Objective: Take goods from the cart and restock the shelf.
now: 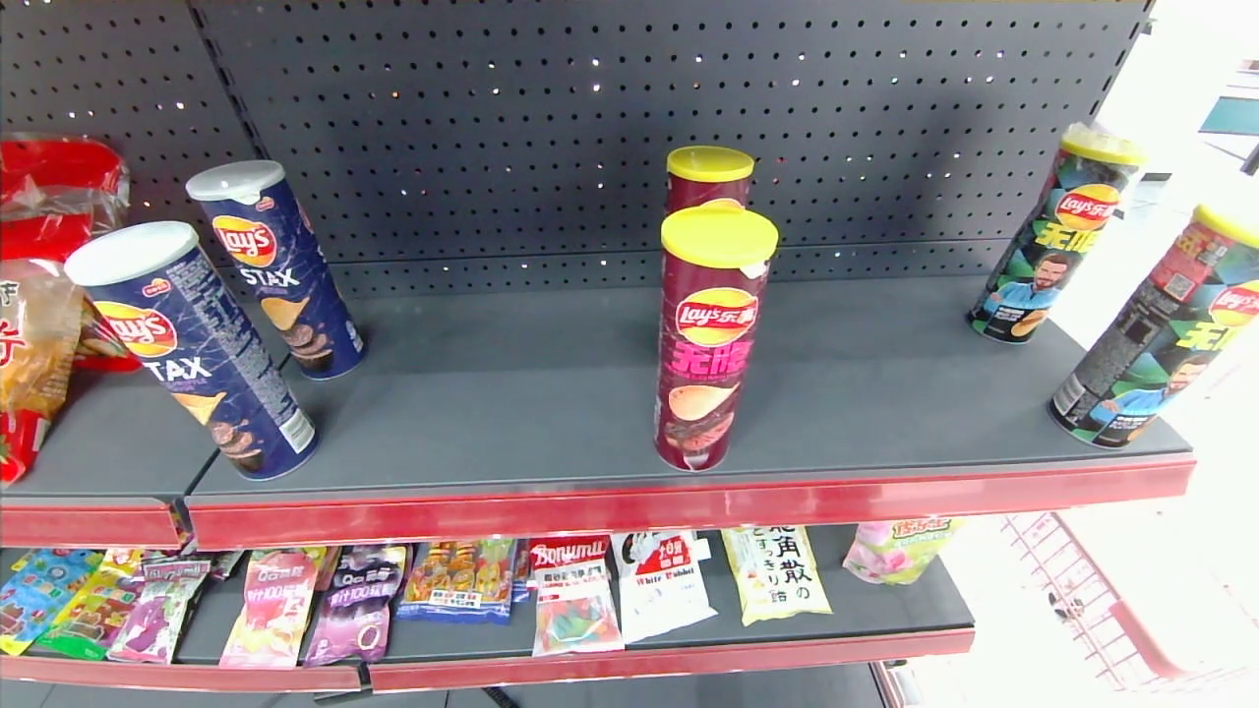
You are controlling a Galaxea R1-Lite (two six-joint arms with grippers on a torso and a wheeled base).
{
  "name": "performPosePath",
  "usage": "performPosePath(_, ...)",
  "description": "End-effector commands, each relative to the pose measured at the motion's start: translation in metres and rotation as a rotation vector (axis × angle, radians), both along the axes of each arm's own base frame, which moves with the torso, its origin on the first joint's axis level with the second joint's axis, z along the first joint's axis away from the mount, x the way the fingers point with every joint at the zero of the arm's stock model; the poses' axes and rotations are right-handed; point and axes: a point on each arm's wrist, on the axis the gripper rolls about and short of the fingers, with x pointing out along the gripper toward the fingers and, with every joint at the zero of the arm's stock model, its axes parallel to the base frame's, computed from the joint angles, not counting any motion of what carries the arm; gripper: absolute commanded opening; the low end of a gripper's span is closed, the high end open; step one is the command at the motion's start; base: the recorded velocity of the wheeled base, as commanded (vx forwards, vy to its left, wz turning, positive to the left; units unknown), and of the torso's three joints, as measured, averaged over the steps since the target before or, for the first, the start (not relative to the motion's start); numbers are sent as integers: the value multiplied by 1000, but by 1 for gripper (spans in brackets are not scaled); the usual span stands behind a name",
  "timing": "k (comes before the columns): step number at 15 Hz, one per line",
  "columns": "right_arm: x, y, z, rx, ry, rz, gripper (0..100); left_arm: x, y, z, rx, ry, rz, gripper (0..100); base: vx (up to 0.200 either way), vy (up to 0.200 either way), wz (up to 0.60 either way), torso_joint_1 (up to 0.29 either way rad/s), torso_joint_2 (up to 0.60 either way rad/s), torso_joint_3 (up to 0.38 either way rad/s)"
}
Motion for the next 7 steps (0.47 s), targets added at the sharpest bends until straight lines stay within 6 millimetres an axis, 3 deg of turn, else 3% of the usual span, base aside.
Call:
performPosePath(1, 0, 0, 0, -2, 3, 0, 100, 0, 0, 0, 0, 2, 0, 100, 0, 0, 0, 0, 0, 0)
performPosePath(7, 0, 0, 0, -2, 3, -8, 100, 0, 0, 0, 0, 2, 0, 100, 0, 0, 0, 0, 0, 0)
